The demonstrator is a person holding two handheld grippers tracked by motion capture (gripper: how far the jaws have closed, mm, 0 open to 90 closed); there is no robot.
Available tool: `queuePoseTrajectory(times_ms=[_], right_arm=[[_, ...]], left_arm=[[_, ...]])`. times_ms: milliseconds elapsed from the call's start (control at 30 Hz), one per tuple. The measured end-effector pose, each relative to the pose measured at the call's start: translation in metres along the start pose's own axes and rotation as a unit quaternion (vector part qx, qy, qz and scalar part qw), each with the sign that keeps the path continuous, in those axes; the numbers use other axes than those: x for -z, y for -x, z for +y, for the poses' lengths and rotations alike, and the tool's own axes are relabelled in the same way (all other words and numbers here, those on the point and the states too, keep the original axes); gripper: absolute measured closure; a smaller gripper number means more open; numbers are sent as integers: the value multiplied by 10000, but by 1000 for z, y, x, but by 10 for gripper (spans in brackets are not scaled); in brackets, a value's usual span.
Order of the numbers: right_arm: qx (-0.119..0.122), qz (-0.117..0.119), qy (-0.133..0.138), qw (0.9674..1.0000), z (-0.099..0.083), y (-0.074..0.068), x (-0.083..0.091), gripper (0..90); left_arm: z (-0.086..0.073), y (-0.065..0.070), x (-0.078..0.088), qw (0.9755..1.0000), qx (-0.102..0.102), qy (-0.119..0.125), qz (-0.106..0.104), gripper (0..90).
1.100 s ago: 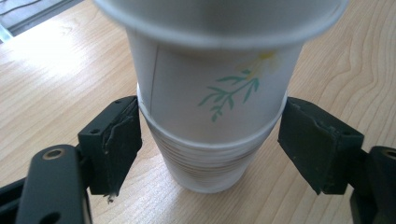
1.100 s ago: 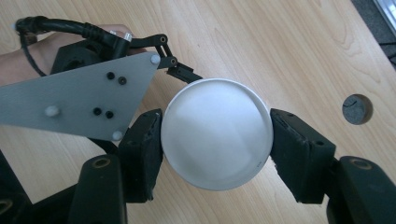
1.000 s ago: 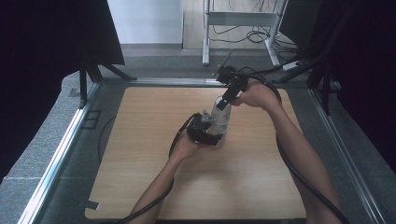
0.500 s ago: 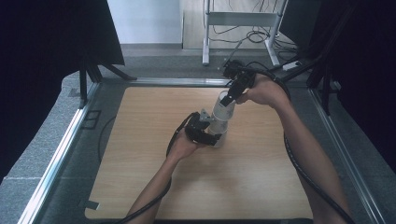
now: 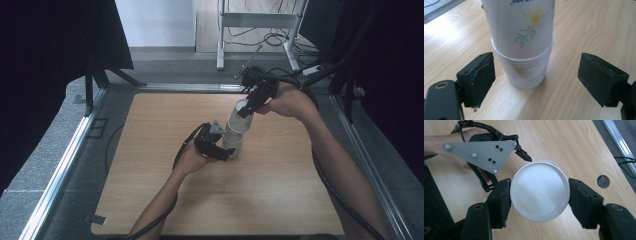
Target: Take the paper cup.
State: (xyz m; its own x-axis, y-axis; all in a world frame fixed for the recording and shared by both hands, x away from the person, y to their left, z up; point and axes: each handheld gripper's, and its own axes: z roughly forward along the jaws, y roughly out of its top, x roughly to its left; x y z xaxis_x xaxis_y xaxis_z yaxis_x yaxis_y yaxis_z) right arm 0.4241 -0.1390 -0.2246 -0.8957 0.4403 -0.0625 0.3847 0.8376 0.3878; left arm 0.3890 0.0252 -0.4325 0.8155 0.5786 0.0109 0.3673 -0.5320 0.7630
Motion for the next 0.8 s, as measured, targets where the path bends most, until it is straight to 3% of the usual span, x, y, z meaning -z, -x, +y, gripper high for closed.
queuePoseTrajectory(times_ms=[333,800], right_arm=[[190,80,-10,9998,-13,-14,4,373],[379,254,-33,9990,-43,-33,-10,372]], left_arm=[[-5,5,13,9996,-37,-43,-267,132],[-19,17,22,9972,-121,-61,-738,46]])
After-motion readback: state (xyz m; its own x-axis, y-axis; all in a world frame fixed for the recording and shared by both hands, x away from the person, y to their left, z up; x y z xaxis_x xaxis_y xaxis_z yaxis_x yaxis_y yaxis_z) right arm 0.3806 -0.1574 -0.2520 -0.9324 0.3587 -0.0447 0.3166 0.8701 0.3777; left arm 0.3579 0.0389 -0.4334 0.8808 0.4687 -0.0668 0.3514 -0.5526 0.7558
